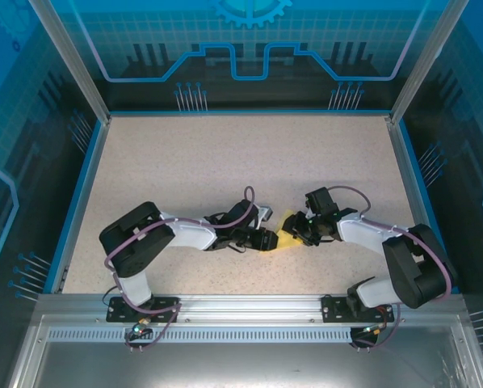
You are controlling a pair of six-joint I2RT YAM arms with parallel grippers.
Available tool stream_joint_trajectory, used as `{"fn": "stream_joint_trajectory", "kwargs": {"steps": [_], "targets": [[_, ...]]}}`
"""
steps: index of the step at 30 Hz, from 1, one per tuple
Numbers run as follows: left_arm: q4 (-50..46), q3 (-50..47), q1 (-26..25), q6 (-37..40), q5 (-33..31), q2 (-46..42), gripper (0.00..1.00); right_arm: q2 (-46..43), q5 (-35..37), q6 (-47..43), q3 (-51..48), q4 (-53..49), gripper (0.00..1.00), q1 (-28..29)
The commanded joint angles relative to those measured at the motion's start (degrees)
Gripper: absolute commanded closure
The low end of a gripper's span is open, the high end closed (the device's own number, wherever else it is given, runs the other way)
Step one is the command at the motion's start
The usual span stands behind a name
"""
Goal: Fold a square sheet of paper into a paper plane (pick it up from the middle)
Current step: Fourth fold the wing at the center of the table.
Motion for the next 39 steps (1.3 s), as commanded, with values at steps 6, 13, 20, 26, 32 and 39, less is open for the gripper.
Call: {"fn": "stream_joint_trajectory", "kwargs": {"steps": [6,13,20,26,32,39], "targets": [[-9.7,1.7,-0.1,-0.3,-5.2,-7.8,0.54,3.3,3.0,-2.1,1.0,-4.6,0.50,-0.9],[-5.5,3.6,-0.1,-4.6,-0.9,-3.8,0.72,5.9,3.5,-4.6,2.9,-7.1,0.45,-1.0],[-5.0,5.4,0.7,-5.7,1.3,-0.9,0.85,11.6,1.8,-11.7,7.4,-9.9,0.47,-1.0],[-5.2,5.8,1.1,-6.1,1.4,1.1,0.88,12.0,1.3,-11.2,6.1,-9.0,0.47,-1.0],[-6.7,6.6,1.9,-6.5,0.2,2.5,0.88,12.7,1.6,-12.9,7.4,-10.4,0.47,-1.0],[-8.6,7.1,2.6,-6.5,0.5,3.0,0.88,11.2,-0.5,-14.4,8.3,-10.2,0.49,-1.2]]}}
